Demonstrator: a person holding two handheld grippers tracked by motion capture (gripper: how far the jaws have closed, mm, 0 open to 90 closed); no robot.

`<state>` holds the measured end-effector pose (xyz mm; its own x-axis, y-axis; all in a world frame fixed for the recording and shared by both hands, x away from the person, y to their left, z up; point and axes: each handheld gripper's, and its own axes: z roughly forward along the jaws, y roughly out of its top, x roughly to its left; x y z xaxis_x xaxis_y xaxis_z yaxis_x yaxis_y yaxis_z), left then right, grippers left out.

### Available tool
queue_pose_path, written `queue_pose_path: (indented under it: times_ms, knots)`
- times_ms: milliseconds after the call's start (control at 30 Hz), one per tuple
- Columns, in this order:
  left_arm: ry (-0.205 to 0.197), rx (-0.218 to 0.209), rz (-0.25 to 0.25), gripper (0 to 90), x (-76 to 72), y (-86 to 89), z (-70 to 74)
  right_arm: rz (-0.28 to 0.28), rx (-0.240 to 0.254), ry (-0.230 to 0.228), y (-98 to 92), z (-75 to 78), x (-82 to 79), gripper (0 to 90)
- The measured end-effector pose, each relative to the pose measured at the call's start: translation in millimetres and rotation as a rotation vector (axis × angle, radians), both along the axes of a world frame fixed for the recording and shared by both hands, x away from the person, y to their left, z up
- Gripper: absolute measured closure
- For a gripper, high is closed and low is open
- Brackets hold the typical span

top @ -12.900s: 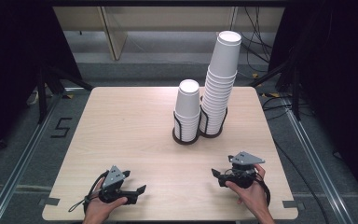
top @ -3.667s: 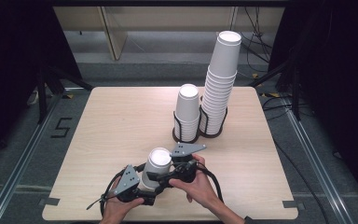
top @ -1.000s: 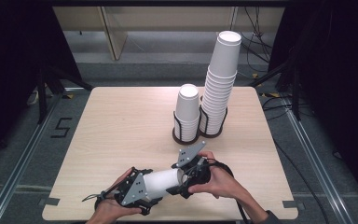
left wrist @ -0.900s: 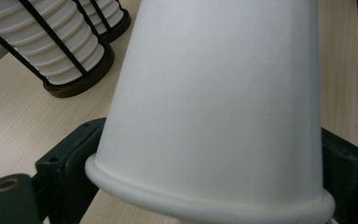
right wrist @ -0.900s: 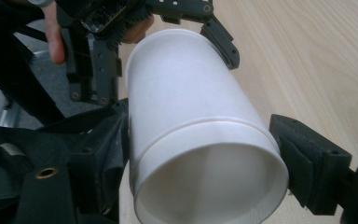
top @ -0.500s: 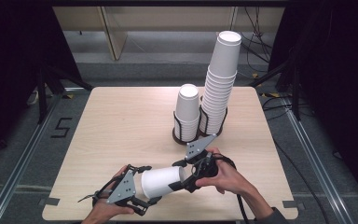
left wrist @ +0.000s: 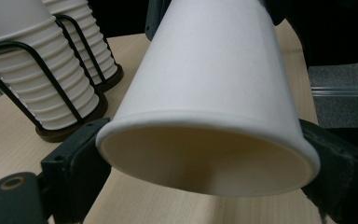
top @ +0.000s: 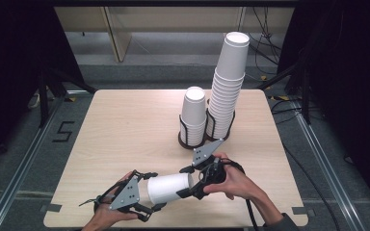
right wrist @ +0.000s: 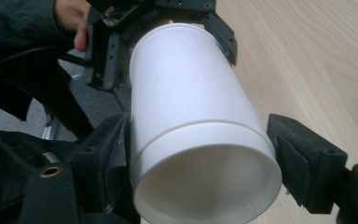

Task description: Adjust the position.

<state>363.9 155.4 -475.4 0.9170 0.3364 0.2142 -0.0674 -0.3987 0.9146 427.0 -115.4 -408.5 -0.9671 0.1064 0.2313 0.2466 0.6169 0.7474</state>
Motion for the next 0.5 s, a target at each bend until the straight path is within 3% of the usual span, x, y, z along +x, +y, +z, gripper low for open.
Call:
queue_pose_path:
  times_ms: [100, 200, 233, 267, 333, 500]
  knots:
    - [0.01, 0.01, 0.001, 11.6, -0.3, -1.0, -1.0, 0.002, -0.058, -0.05, 2.2, -0.1, -3.2, 18.5]
    - [0.016, 0.05, 0.015, 11.9, -0.1, -2.7, -0.7, -0.006, -0.094, -0.053, 4.8, 0.6, -7.4, 17.9]
    - [0.023, 0.055, 0.015, 11.8, 0.4, -3.1, -0.8, -0.008, -0.125, -0.072, 6.0, 1.9, -9.6, 16.9]
    - [0.03, 0.055, 0.022, 11.8, 0.6, -3.6, -1.1, 0.016, -0.143, -0.124, 7.6, 3.0, -10.0, 16.3]
    - [0.033, 0.079, 0.029, 11.8, 0.5, -4.3, -0.2, 0.023, -0.181, -0.187, 10.3, 5.4, -13.7, 16.1]
    - [0.032, 0.122, 0.012, 11.7, -4.4, -11.5, 2.5, 0.077, -0.261, -0.283, 23.3, 3.8, -23.7, 16.6]
